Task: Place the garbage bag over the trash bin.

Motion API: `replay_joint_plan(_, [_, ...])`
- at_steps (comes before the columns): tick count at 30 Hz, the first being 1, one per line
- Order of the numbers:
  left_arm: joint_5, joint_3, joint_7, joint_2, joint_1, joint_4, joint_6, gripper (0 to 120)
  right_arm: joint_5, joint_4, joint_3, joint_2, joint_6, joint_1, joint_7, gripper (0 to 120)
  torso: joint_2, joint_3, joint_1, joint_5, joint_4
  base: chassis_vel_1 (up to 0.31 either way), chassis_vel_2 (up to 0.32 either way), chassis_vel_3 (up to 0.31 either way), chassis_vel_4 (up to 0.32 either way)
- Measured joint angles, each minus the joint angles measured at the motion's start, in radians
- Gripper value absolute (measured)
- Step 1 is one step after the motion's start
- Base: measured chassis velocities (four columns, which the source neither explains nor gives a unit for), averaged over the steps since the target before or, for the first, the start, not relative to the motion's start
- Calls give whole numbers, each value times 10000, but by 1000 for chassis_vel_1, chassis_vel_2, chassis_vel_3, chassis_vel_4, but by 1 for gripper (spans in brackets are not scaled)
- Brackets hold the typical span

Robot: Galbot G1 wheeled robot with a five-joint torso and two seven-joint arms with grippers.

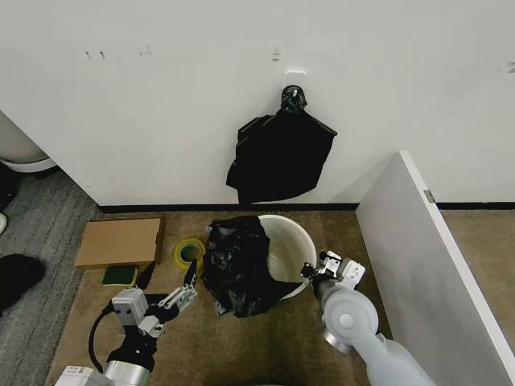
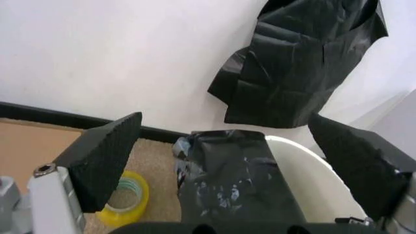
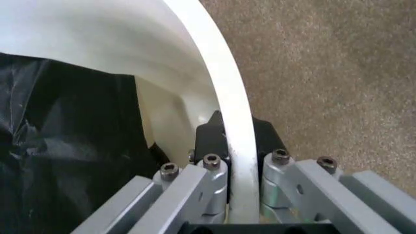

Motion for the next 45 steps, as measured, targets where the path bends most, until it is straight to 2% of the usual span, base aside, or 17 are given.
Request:
replay_joint_plan(5, [39,17,-4,-46,18,-34,1,100,-137,63,-31,-101,-77,-52,-136,2,0,0,0,2,0,0,0,0,0])
replay_joint_plan(7, [64,46,-7,-70,24,-36,1,100,-206,102,-30,-157,-123,-92,-218,7,0,0,0,2,0,0,0,0,0])
replay_joint_plan(10, [86,51,-14,-94,56,-56,1,100,-444,204,-11,-296,-187,-186,-386,20,0,0,0,3,0,0,0,0,0])
replay_joint_plan(12, [88,41,-16,-95,60,-55,1,100,-514,229,-3,-327,-190,-205,-436,22,0,0,0,3,0,0,0,0,0])
replay_joint_plan(14, [95,-21,-26,-114,99,-56,-19,100,-827,342,35,-475,-188,-276,-656,33,0,0,0,3,-1,0,0,0,0])
replay_joint_plan(17, [96,-89,-35,-178,166,-56,-74,100,-1034,497,101,-611,-204,-333,-714,45,0,0,0,3,1,0,0,0,0])
replay_joint_plan(18, [96,-89,-35,-178,166,-56,-74,100,-1034,497,101,-611,-204,-333,-714,45,0,0,0,3,1,0,0,0,0])
replay_joint_plan(22, [16,-409,-47,-272,364,-54,-231,100,-1773,1063,328,-1019,-390,-769,-1065,63,0,1,0,3,1,0,0,0,0])
replay_joint_plan(24, [-17,-585,98,-288,444,173,-554,100,-2338,1441,490,-1280,-512,-1122,-1205,71,0,1,0,6,1,0,0,0,0])
replay_joint_plan(25, [-17,-585,98,-288,444,173,-554,100,-2338,1441,490,-1280,-512,-1122,-1205,71,0,1,0,6,1,0,0,0,0])
replay_joint_plan(28, [-112,-737,175,-392,435,713,-1213,100,-3193,2019,823,-1630,-546,-1635,-1506,81,0,0,0,4,-2,0,0,0,0])
replay_joint_plan(30, [-620,-1076,191,-539,452,1138,-1591,100,-4186,2635,1160,-2050,-520,-2067,-2099,93,0,0,0,3,-2,0,0,0,0])
replay_joint_plan(32, [-713,-1170,230,-555,457,1232,-1670,100,-4384,2771,1194,-2149,-504,-2131,-2249,94,0,0,0,3,-2,0,0,0,0])
replay_joint_plan(36, [-1195,-1853,775,-543,465,1890,-2162,100,-5426,3368,985,-2865,-244,-2193,-3379,100,0,0,0,2,0,0,0,0,0])
replay_joint_plan(40, [-1064,-2220,1029,-500,548,2235,-2443,100,-6018,3655,294,-3458,-46,-2093,-4157,100,0,0,0,2,3,0,0,0,0])
replay_joint_plan(44, [-947,-2141,926,-35,-472,3165,-2197,100,-6233,2769,-1178,-4367,-32,-694,-5257,100,0,2,2,-2,-6,0,0,0,0])
replay_joint_plan(45, [-947,-2141,926,-35,-472,3165,-2197,100,-6233,2769,-1178,-4367,-32,-694,-5257,100,0,2,2,-2,-6,0,0,0,0])
